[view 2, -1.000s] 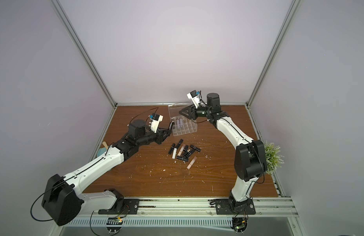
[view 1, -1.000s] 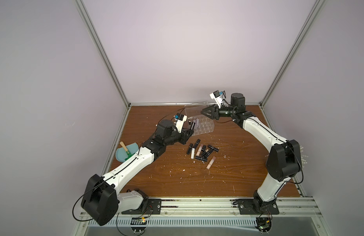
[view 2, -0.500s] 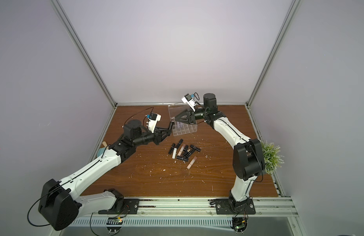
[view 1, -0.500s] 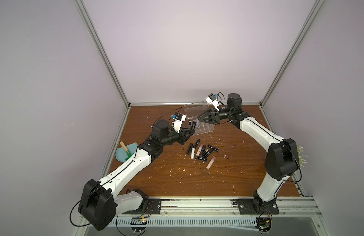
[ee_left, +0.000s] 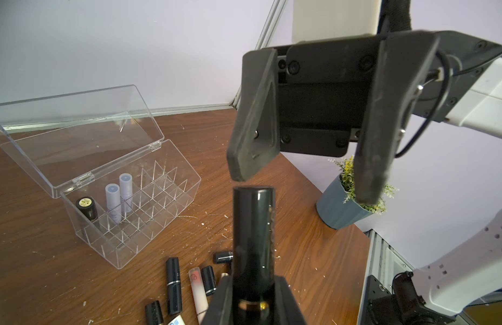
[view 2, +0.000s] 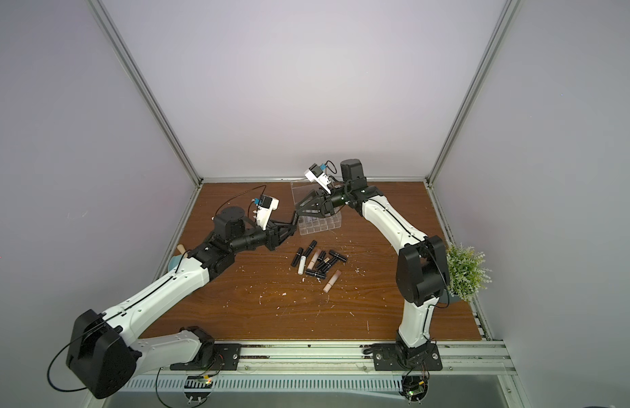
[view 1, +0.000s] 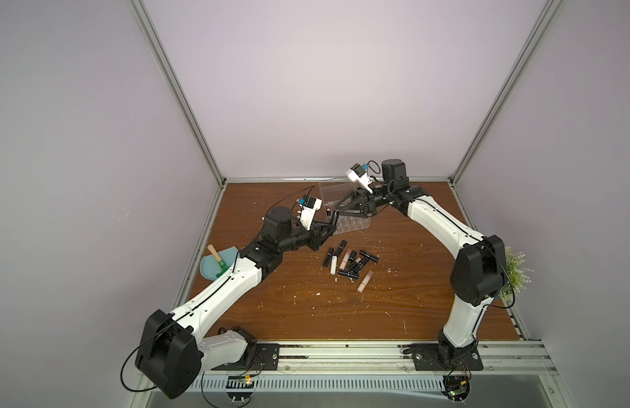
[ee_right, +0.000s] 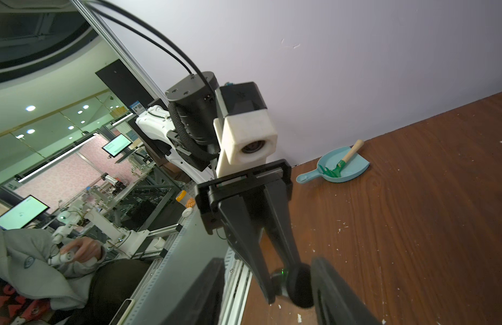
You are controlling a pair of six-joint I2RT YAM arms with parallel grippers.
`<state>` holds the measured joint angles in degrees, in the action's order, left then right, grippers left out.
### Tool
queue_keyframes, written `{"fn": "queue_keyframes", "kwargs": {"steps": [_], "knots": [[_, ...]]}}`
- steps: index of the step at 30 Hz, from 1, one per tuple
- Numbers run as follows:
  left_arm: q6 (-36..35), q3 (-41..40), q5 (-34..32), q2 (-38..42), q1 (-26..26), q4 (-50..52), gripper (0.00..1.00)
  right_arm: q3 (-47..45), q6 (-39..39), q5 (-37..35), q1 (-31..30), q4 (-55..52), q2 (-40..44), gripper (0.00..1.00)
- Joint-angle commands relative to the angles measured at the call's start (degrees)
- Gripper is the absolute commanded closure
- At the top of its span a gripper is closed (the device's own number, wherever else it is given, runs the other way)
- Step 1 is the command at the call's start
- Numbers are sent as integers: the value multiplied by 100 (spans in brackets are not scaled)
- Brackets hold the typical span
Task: Arrange the lipsticks in the organizer
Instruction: Pick up the lipstick at the center of the board.
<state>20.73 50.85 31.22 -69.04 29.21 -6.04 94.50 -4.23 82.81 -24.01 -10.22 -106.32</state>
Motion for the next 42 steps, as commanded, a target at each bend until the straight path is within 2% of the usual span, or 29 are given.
{"fn": "queue_keyframes", "kwargs": {"steps": [1, 6, 15, 22, 24, 26, 35, 42], "knots": [[-133, 226, 7, 110, -27, 74, 80, 201, 357, 250, -38, -404, -8, 42], [-179, 294, -61, 132, -29, 160, 80, 480, 738, 214, -85, -990, -175, 46], [-219, 364, -117, 149, -29, 242, 80, 712, 1004, 89, -108, -1469, -366, 42], [-194, 298, -90, 118, -31, 183, 80, 939, 1348, 124, -134, -1907, -409, 53], [-192, 269, -93, 119, -27, 167, 80, 941, 1282, 123, -156, -1844, -407, 62], [-184, 250, -83, 110, -31, 148, 80, 939, 1224, 113, -180, -1791, -415, 66], [-168, 233, -61, 102, -29, 117, 80, 961, 1196, 112, -214, -1782, -424, 61], [-173, 221, -72, 119, -31, 118, 80, 962, 1205, 83, -210, -1790, -424, 73]]}}
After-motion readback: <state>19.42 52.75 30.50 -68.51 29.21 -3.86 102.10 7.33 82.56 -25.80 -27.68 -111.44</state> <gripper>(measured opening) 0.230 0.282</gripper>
